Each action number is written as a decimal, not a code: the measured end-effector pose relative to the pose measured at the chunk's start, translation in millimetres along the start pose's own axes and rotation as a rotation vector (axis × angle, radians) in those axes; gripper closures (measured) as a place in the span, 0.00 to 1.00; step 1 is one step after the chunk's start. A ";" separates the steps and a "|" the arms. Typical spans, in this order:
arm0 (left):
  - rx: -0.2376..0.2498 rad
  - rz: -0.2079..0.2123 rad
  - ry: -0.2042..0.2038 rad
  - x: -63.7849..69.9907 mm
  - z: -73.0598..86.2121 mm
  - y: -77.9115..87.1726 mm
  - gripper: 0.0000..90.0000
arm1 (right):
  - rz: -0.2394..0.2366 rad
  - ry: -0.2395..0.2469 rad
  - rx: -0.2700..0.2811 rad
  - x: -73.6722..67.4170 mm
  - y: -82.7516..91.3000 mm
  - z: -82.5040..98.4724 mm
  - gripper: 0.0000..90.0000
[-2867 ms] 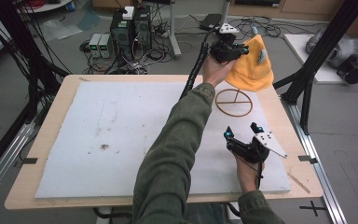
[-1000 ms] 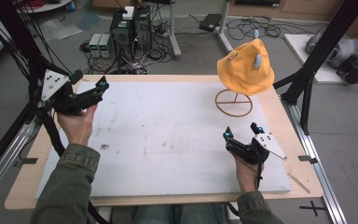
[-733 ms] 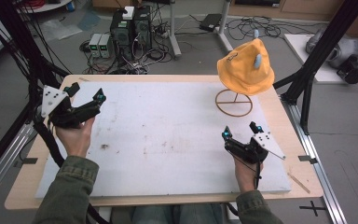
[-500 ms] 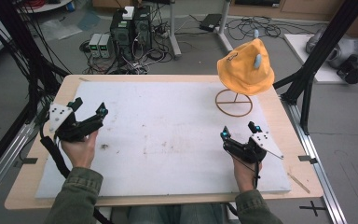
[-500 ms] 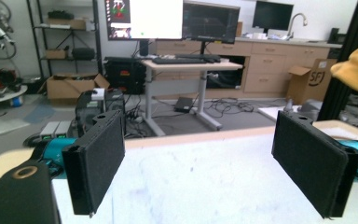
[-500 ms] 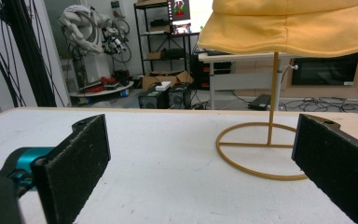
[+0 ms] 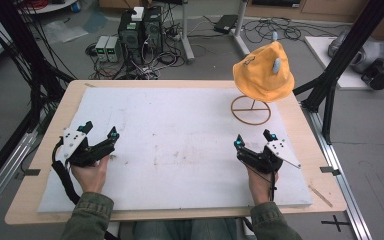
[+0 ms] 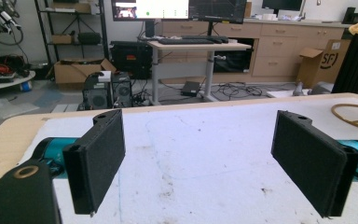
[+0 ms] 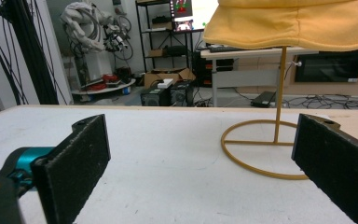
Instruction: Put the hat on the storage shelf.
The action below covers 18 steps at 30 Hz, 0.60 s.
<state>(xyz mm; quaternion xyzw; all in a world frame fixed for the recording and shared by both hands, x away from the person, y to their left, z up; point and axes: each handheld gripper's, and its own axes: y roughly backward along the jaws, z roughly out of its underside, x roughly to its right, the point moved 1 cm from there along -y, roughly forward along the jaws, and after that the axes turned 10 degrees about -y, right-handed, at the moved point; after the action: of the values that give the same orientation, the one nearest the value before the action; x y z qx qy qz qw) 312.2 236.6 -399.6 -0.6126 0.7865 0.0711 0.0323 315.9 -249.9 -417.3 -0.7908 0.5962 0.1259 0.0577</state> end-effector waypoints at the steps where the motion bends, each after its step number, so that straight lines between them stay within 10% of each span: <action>1: -0.004 0.000 -0.006 0.1 0.3 -0.6 0.20 | 0.000 0.000 0.000 0.0 0.0 0.0 0.04; 18: -0.009 -0.036 -0.004 1.0 5.2 0.8 0.20 | 0.000 0.012 0.003 -2.5 -3.6 0.8 0.04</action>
<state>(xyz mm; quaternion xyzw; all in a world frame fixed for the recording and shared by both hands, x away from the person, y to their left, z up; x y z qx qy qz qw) 311.0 236.6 -404.9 -0.6267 0.7749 0.0752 0.0324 318.6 -246.4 -417.7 -0.7916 0.5965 0.1203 0.0554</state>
